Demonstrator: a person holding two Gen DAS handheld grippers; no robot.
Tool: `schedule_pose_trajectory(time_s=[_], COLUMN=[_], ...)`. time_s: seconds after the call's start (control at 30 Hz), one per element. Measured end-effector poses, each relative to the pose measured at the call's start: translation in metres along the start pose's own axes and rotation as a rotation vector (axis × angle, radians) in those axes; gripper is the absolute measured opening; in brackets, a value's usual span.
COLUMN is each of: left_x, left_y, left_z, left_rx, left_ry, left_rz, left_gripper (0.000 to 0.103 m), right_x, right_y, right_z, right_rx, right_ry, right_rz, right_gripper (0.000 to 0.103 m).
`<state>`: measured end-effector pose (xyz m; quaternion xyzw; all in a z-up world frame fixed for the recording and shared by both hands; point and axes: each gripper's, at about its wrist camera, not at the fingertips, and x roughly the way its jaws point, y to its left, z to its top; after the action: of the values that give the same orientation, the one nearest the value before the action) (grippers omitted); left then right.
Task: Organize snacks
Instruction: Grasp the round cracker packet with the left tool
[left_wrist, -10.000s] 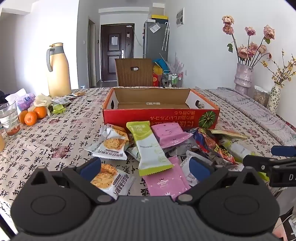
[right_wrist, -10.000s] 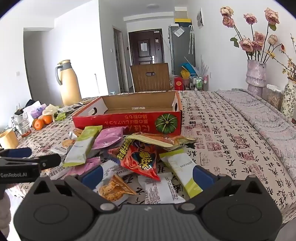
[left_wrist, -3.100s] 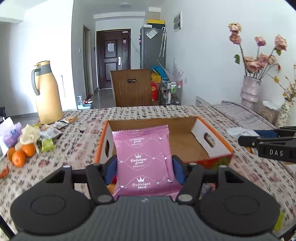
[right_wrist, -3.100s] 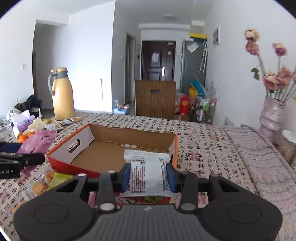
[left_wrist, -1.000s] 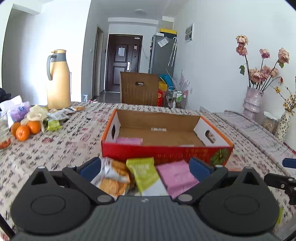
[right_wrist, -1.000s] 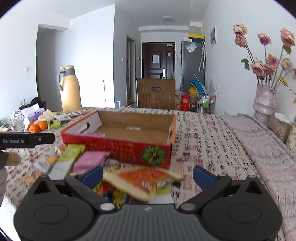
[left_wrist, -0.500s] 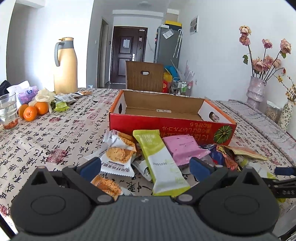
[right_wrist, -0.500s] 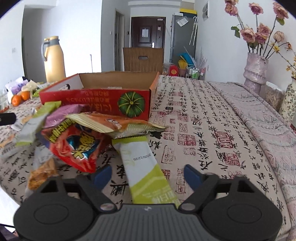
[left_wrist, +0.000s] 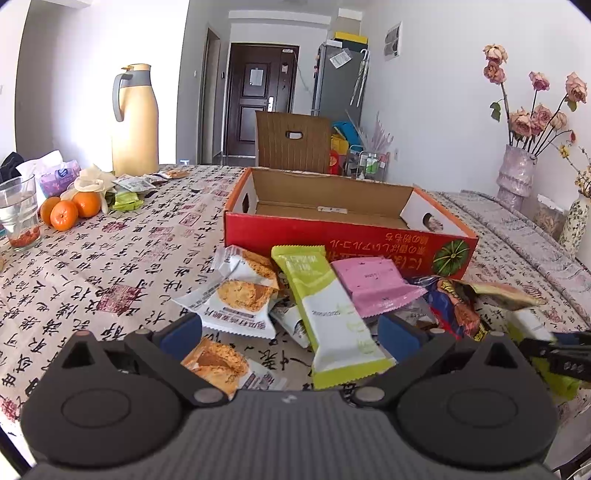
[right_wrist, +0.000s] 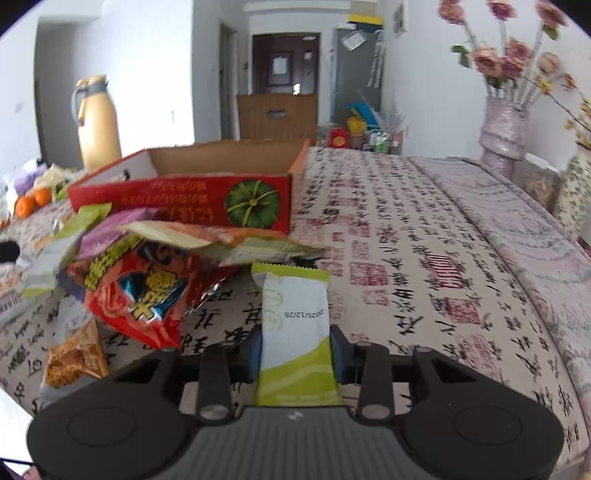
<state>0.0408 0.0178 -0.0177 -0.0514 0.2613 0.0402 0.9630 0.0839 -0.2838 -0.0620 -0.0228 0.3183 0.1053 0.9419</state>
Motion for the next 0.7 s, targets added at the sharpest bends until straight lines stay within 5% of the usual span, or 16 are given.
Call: schedule_pose_trajectory(time_s=[0.43, 0.7], left_x=[0.024, 0.038], left_y=[0.026, 0.032], left_z=[-0.014, -0.024], left_rx=[0.118, 0.158], left_ry=[0.167, 0.193], left_rz=[0.095, 0.056], left_gripper=[0.103, 0.098], right_x=[-0.021, -0.023], right_y=[-0.014, -0.01], right_z=[-0.006, -0.007], right_rx=[0.103, 0.108], right_ry=[-0.067, -0.072], right_rz=[-0.048, -0.052], right_gripper=[0.035, 0.036])
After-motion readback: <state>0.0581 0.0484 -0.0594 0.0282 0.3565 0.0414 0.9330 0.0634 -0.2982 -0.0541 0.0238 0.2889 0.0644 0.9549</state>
